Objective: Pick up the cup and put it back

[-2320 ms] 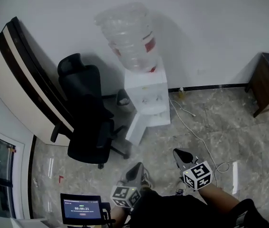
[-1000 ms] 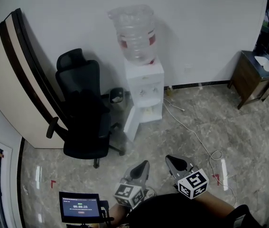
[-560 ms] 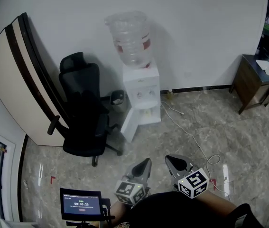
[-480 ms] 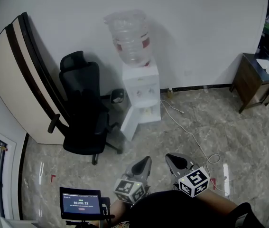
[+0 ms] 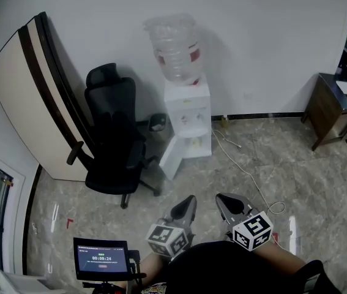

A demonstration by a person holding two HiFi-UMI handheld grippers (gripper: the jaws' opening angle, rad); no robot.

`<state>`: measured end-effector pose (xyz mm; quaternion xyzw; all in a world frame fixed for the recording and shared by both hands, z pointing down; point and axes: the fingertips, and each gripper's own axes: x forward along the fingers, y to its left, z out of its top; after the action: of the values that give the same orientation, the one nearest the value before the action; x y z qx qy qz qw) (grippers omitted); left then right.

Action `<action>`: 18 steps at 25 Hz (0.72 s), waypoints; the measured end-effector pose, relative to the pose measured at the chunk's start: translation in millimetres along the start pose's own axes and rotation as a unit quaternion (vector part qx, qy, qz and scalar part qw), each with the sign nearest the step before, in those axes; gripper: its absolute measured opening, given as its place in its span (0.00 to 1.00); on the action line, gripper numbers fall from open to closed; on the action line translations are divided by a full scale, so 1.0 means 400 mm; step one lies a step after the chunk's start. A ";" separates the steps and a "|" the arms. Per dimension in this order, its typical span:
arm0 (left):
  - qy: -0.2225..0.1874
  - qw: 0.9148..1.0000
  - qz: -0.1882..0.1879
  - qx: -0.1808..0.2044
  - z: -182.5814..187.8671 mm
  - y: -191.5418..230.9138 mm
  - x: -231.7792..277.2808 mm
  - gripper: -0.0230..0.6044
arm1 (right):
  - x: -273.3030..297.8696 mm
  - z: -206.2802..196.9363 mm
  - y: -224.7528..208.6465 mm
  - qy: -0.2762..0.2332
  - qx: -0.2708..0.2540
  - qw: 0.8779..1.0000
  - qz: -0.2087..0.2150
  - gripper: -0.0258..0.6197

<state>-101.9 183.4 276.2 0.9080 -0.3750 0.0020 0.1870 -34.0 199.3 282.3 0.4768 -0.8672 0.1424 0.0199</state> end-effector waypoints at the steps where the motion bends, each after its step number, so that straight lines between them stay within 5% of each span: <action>1: 0.000 1.000 0.002 -0.002 -0.002 0.004 -0.001 0.04 | 0.001 0.001 0.001 0.000 -0.002 1.000 0.000 0.05; 18: 0.009 1.000 -0.014 0.018 -0.021 0.023 0.019 0.04 | 0.026 -0.013 -0.006 -0.002 0.002 1.000 -0.018 0.05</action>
<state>-101.7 175.2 288.4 0.9162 -0.3608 0.0147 0.1738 -38.1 190.9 289.8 0.4926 -0.8582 0.1428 0.0200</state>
